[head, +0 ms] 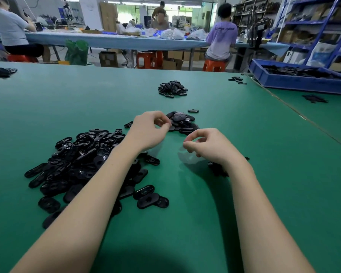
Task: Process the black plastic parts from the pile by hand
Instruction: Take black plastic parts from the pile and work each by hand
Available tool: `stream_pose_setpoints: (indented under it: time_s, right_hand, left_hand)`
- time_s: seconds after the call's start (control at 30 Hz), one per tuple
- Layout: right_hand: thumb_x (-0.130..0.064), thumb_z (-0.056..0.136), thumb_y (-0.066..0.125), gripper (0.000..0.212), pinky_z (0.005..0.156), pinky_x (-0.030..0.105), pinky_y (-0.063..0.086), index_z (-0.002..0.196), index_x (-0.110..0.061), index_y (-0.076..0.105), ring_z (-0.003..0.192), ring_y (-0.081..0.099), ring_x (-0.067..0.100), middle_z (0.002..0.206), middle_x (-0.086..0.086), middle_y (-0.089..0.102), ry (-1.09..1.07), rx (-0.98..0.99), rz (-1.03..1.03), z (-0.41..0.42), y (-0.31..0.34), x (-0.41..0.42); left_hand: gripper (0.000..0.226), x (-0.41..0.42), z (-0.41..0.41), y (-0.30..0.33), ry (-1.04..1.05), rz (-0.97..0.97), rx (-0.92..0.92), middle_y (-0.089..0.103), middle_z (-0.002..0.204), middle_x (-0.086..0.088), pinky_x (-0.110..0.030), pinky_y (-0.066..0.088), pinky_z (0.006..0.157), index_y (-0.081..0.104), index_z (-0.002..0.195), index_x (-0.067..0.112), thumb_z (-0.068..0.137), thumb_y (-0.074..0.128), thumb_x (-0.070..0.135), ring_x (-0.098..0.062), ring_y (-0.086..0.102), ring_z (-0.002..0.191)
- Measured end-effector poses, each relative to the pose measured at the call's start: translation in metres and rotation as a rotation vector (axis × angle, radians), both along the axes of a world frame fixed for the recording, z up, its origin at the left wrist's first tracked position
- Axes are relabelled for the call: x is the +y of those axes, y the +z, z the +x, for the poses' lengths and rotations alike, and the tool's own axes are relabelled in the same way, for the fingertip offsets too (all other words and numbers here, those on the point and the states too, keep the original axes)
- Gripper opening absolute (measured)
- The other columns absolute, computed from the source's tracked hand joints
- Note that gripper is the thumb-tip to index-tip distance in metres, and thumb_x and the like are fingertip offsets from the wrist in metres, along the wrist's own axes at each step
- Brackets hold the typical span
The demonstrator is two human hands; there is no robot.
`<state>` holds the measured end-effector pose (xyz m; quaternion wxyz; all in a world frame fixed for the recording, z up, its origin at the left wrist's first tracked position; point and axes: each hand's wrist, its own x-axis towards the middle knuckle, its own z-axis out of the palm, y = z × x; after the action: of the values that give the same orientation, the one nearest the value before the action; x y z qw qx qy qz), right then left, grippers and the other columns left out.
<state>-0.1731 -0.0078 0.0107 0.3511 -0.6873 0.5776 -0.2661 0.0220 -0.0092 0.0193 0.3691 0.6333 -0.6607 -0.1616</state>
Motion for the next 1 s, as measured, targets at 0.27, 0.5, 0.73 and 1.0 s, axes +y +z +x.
stream_pose_setpoints:
  time_s: [0.27, 0.5, 0.73, 1.0]
  right_hand:
    - [-0.048, 0.07, 0.089, 0.025, 0.066, 0.021, 0.045, 0.086, -0.039, 0.072, 0.068, 0.059, 0.001, 0.083, -0.011, 0.068, 0.275, 0.174, -0.035, 0.041, -0.008, 0.009]
    - [-0.031, 0.088, 0.074, 0.007, 0.068, 0.02, 0.042, 0.087, -0.037, 0.072, 0.066, 0.054, -0.006, 0.088, -0.012, 0.072, 0.26, 0.271, -0.177, 0.052, -0.015, 0.008]
    - [-0.03, 0.087, 0.078, 0.007, 0.052, 0.009, 0.04, 0.088, -0.034, 0.073, 0.054, 0.056, -0.005, 0.075, -0.013, 0.071, 0.02, -0.016, -0.15, 0.009, -0.005, 0.0]
    - [-0.024, 0.09, 0.078, 0.003, 0.056, 0.009, 0.04, 0.092, -0.024, 0.077, 0.053, 0.053, -0.004, 0.071, -0.007, 0.07, -0.016, -0.278, -0.104, -0.01, 0.002, 0.002]
  left_hand:
    - [0.038, 0.007, 0.004, -0.004, -0.055, 0.019, 0.106, 0.074, 0.091, 0.008, -0.026, 0.047, 0.077, 0.072, 0.089, 0.021, 0.105, 0.043, 0.04, -0.006, 0.063, 0.075]
    - [0.035, 0.01, 0.002, -0.005, -0.106, 0.084, 0.091, 0.072, 0.089, 0.009, -0.021, 0.043, 0.074, 0.069, 0.086, 0.022, 0.104, 0.045, 0.04, -0.007, 0.064, 0.076]
    - [0.016, 0.014, -0.001, -0.009, -0.184, 0.133, 0.125, 0.072, 0.097, 0.012, -0.022, 0.047, 0.069, 0.071, 0.1, 0.039, 0.095, 0.06, 0.029, -0.006, 0.063, 0.079]
    - [0.02, 0.016, -0.014, -0.017, -0.26, 0.171, 0.327, 0.073, 0.095, 0.008, -0.023, 0.05, 0.073, 0.074, 0.096, 0.035, 0.083, 0.08, 0.021, -0.008, 0.066, 0.076]
